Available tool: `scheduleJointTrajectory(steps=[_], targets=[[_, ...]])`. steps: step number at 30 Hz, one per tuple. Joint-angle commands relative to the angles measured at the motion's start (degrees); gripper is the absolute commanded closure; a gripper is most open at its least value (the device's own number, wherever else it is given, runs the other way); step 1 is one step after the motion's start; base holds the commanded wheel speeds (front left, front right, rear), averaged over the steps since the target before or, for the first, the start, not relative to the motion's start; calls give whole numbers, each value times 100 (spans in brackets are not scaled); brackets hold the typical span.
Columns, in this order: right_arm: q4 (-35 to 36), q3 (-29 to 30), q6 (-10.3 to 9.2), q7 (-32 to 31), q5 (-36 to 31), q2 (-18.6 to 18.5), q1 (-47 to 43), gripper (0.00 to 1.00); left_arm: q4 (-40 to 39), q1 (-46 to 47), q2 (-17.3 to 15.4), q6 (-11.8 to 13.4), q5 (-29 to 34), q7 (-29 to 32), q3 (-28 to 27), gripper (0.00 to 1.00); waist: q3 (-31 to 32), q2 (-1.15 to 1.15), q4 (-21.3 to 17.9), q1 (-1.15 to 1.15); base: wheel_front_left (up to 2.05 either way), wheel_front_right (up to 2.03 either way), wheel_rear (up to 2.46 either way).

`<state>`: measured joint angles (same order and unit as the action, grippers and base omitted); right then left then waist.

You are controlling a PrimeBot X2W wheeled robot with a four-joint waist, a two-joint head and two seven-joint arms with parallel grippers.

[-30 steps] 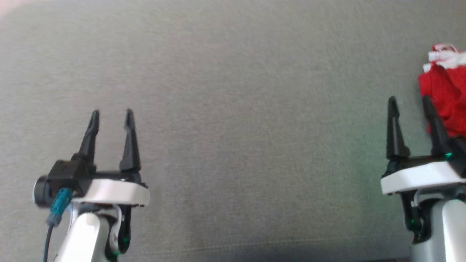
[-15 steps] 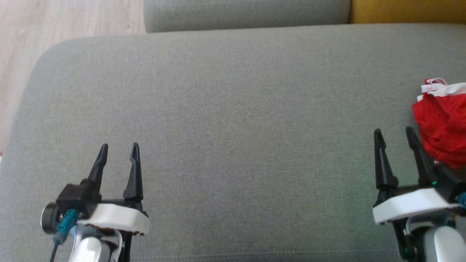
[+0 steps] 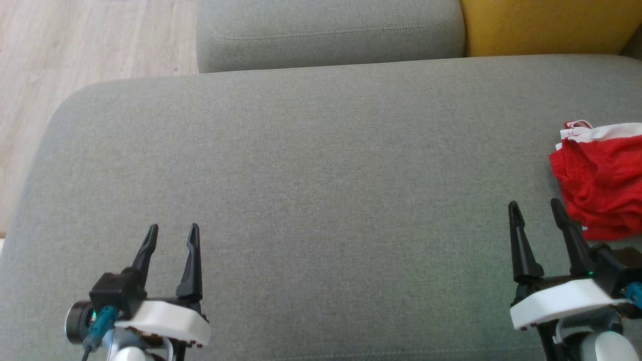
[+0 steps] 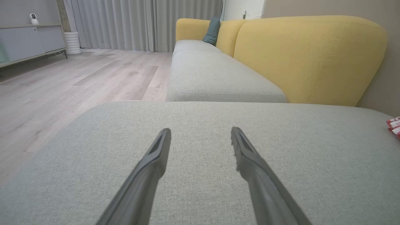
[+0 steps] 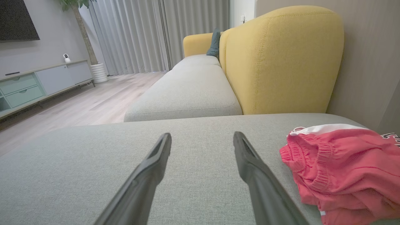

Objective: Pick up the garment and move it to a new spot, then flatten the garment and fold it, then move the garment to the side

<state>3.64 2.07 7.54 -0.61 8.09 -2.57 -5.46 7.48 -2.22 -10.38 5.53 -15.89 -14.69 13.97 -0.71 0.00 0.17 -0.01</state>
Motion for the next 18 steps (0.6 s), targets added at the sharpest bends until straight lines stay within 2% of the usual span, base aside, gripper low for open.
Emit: scheduleJointTrajectory(steps=[1,18], targets=[[219,-153,-5,-13,37,-32,144,0,-166,210,-52,25,-24,-30,-198,0,5,0,-7,1,0,0,0],[199,-187,-5,32,93,-31,189,0,-136,299,-99,107,5,-28,-125,0,-52,0,-24,1,0,0,0]])
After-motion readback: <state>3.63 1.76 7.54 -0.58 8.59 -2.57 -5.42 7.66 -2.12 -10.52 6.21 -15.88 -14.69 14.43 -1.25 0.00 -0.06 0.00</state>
